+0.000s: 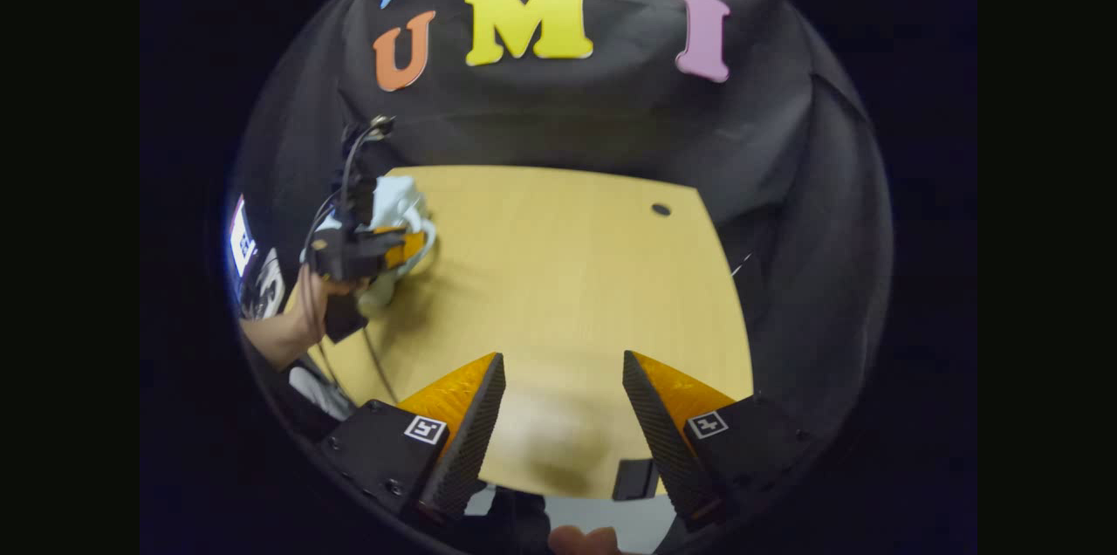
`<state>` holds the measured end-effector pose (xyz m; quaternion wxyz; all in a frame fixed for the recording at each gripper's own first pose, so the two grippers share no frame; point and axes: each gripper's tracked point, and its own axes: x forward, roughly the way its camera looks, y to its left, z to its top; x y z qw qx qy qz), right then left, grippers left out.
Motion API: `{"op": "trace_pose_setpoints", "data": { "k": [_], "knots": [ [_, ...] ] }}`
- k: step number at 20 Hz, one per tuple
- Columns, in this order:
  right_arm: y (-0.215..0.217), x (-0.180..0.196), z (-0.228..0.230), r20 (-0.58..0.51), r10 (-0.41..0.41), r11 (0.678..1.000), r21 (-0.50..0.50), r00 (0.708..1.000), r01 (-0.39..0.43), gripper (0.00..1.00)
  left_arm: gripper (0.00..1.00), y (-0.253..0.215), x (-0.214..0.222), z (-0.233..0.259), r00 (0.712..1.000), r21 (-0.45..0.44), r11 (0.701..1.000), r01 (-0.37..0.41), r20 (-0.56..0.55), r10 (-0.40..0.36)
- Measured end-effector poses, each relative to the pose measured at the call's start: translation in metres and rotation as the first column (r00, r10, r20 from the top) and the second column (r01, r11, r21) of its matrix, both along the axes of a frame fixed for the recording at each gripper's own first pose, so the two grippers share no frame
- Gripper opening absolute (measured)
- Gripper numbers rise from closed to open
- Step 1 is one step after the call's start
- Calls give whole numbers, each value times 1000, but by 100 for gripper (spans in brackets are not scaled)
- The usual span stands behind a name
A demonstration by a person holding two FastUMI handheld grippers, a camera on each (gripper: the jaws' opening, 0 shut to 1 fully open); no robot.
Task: First open the suitcase, pack the skin care products into it, and then close the suitcase.
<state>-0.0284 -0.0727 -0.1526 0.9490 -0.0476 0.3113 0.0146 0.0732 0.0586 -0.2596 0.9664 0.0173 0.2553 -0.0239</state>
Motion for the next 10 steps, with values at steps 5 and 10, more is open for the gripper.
{"op": "trace_pose_setpoints", "data": {
  "k": [5, 10],
  "knots": [
    [20, 46, 97, 321, -113, 993, 54, 941, 101, 78, 93, -17, -20, 105, 972, -12, 997, 71, 227, -67],
    [25, 61, 214, 579, -191, 982, 111, 793, 156, 79, 100, -35, -36, 229, 884, 1, 986, 168, 443, -151]
  ]
}}
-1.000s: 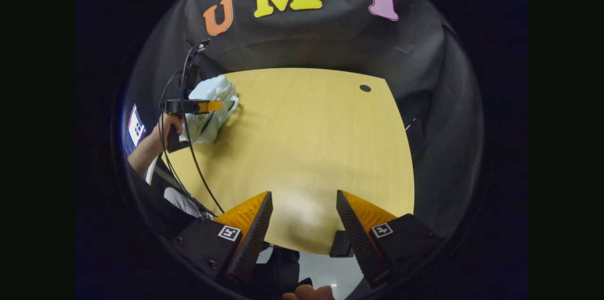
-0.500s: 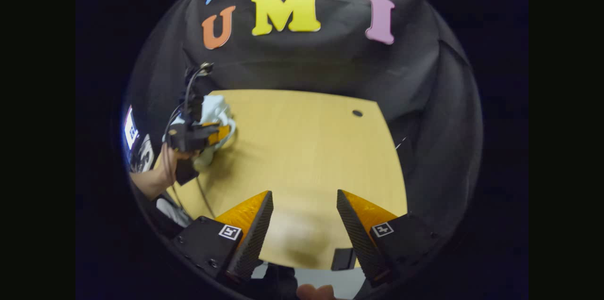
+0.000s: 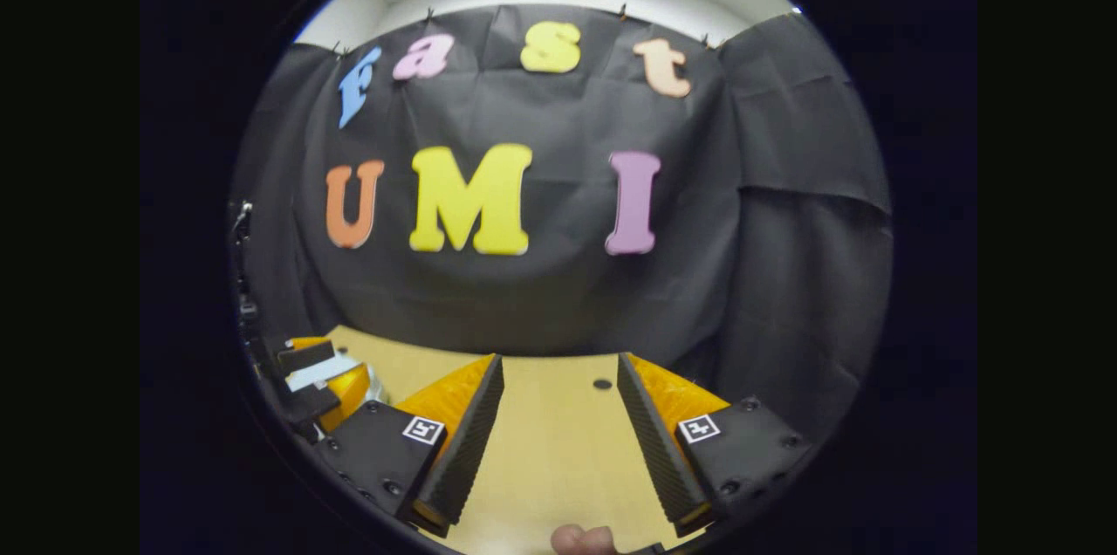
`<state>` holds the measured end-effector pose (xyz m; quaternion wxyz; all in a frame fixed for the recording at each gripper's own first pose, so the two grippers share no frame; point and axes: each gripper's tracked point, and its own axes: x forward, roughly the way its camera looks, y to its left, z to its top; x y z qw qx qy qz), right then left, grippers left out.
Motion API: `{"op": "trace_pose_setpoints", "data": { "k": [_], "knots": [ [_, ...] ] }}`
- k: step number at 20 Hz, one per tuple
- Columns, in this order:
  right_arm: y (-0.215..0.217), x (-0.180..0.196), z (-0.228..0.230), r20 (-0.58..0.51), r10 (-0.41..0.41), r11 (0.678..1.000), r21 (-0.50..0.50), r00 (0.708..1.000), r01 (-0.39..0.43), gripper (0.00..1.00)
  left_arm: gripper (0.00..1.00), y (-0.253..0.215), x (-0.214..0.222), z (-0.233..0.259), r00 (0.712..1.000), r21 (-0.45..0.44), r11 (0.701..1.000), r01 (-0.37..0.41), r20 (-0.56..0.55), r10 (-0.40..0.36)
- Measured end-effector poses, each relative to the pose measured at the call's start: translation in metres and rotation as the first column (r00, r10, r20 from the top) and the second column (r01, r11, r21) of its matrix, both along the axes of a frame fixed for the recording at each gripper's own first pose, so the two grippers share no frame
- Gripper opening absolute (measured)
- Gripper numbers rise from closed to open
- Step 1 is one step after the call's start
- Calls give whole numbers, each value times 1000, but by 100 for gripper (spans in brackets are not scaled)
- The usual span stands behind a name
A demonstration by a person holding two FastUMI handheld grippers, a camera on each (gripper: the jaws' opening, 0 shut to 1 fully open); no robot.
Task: First open the suitcase, pack the skin care products into it, and then close the suitcase.
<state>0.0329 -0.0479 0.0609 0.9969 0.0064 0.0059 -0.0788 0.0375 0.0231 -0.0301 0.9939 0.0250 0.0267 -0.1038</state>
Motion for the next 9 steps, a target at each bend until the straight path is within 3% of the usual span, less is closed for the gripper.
{"op": "trace_pose_setpoints", "data": {
  "k": [6, 9],
  "knots": [
    [39, -12, 74, 165, 14, 1000, 10, 986, -15, 79, 100, 4, -8, 88, 989, -47, 998, 36, 145, -29],
    [50, -15, 80, 204, 12, 1000, 5, 979, -14, 78, 100, 11, -13, 106, 984, -65, 997, 29, 180, -17]
  ]
}}
